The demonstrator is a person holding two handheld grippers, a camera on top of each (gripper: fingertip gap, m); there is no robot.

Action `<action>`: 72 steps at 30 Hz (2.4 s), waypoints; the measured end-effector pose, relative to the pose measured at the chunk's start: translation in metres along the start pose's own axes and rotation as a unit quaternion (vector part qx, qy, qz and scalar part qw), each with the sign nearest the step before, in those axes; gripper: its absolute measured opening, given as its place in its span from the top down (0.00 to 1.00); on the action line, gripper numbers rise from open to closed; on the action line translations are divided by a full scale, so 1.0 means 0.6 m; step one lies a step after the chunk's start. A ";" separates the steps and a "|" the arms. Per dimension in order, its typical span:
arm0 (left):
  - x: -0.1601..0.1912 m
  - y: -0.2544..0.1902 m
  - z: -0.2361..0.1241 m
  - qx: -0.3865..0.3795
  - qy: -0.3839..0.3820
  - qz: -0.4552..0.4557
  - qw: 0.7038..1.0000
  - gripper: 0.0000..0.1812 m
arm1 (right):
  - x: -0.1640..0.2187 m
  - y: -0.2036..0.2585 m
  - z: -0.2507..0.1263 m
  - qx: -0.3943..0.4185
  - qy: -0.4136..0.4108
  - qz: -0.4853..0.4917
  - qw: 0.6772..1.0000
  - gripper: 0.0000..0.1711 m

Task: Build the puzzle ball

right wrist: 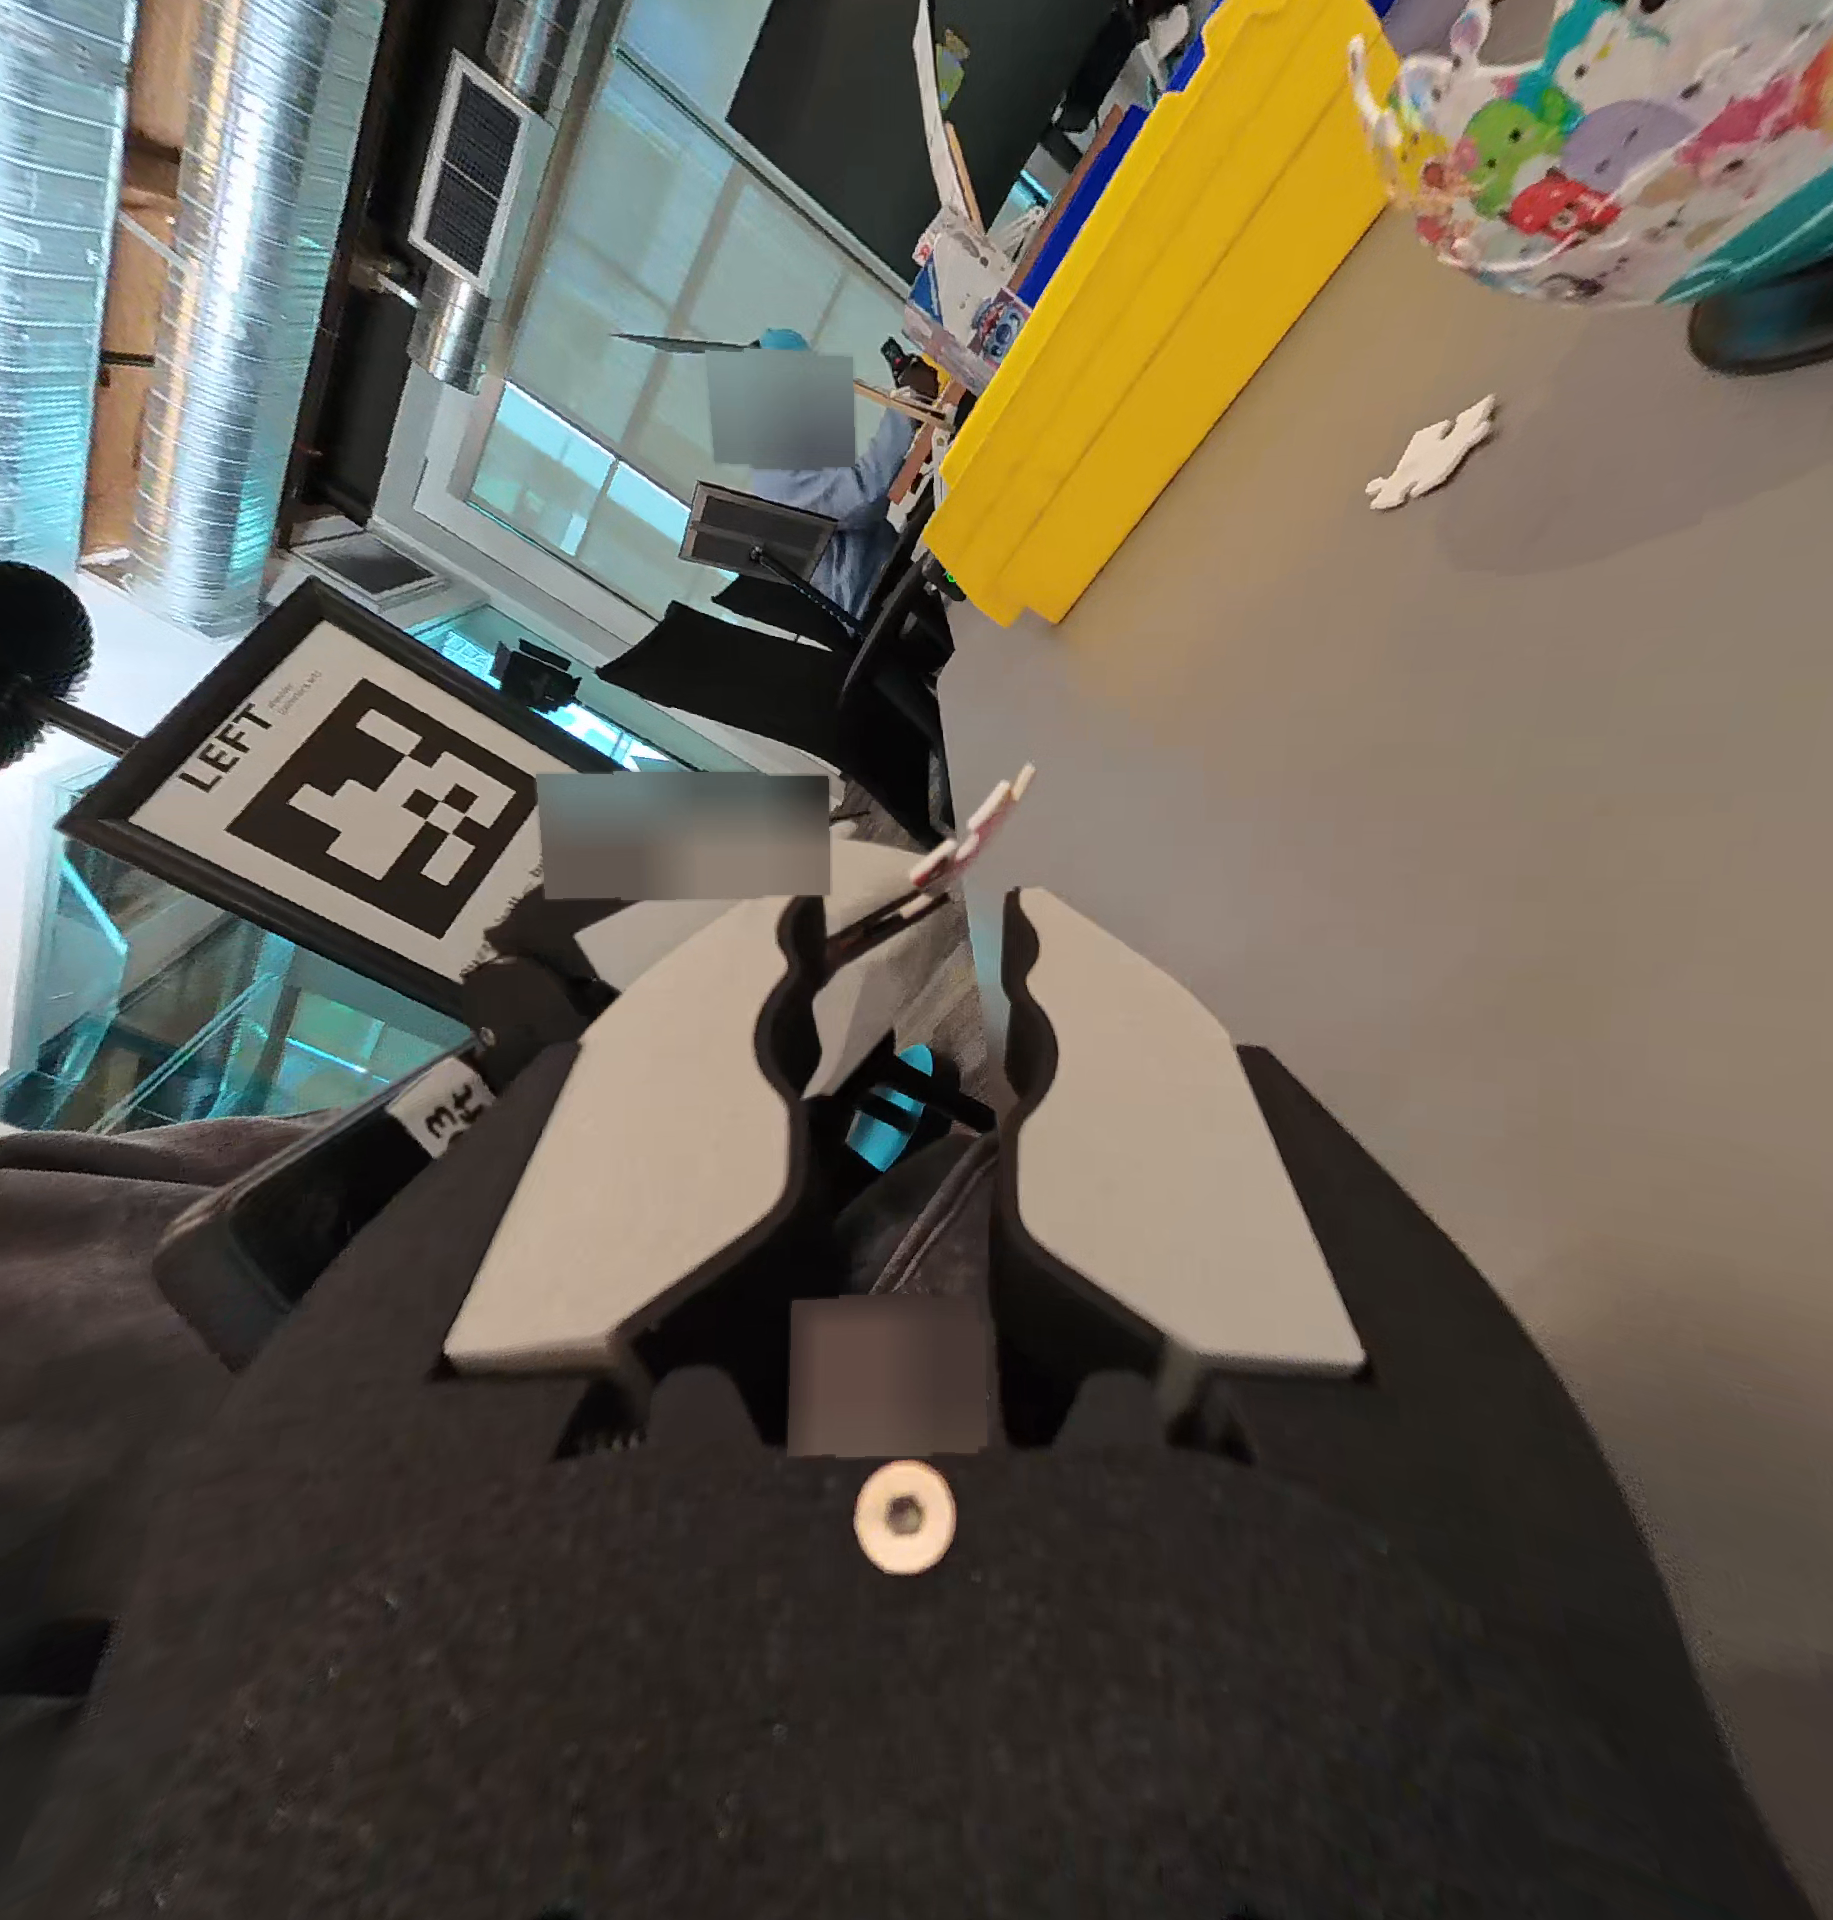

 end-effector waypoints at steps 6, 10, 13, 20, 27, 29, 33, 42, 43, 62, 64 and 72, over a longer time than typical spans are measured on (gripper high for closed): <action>-0.012 -0.012 -0.006 -0.009 -0.010 0.014 1.000 0.99 | 0.001 -0.010 0.003 0.012 0.010 0.013 1.000 0.99; -0.013 -0.015 -0.010 0.082 -0.032 -0.029 0.996 1.00 | -0.001 -0.017 -0.011 0.057 0.021 0.007 0.998 0.99; -0.001 0.008 -0.004 0.214 -0.049 -0.152 0.964 1.00 | -0.002 -0.008 -0.017 0.129 0.071 -0.069 0.987 0.99; 0.038 0.032 0.041 0.447 -0.068 -0.294 0.842 0.90 | 0.018 0.021 0.008 0.178 0.201 -0.248 0.931 0.99; 0.043 0.037 0.042 0.506 -0.102 -0.335 0.789 0.99 | 0.010 0.029 0.000 0.167 0.155 -0.254 0.940 0.98; 0.047 0.043 0.047 0.527 -0.116 -0.367 0.758 0.99 | 0.006 0.031 -0.002 0.155 0.134 -0.251 0.946 0.98; 0.051 0.046 0.053 0.554 -0.129 -0.401 0.718 0.99 | 0.003 0.032 -0.006 0.138 0.114 -0.243 0.953 0.98; 0.053 0.044 0.055 0.555 -0.124 -0.400 0.719 0.99 | -0.001 0.036 -0.012 0.140 0.096 -0.254 0.952 0.98; 0.053 0.043 0.056 0.556 -0.123 -0.398 0.719 0.99 | -0.001 0.036 -0.012 0.142 0.097 -0.254 0.952 0.98; 0.064 0.069 0.064 0.547 -0.147 -0.436 0.700 0.99 | -0.064 0.077 0.018 0.203 0.143 -0.338 0.908 0.98; 0.068 0.071 0.066 0.549 -0.148 -0.440 0.694 0.99 | -0.067 0.073 0.014 0.197 0.140 -0.336 0.910 0.98; 0.078 0.070 0.076 0.551 -0.138 -0.443 0.694 0.99 | -0.070 0.064 -0.017 0.187 0.138 -0.310 0.922 0.93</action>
Point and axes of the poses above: each gripper's, where its closed fingertips meet, z out along the fingers, x out of its underside, y = z × x across the jaws, the point moved 9 cm from there along -z, back along the fingers, and after that the axes turned 15 degrees about y, right-handed, at the moved point
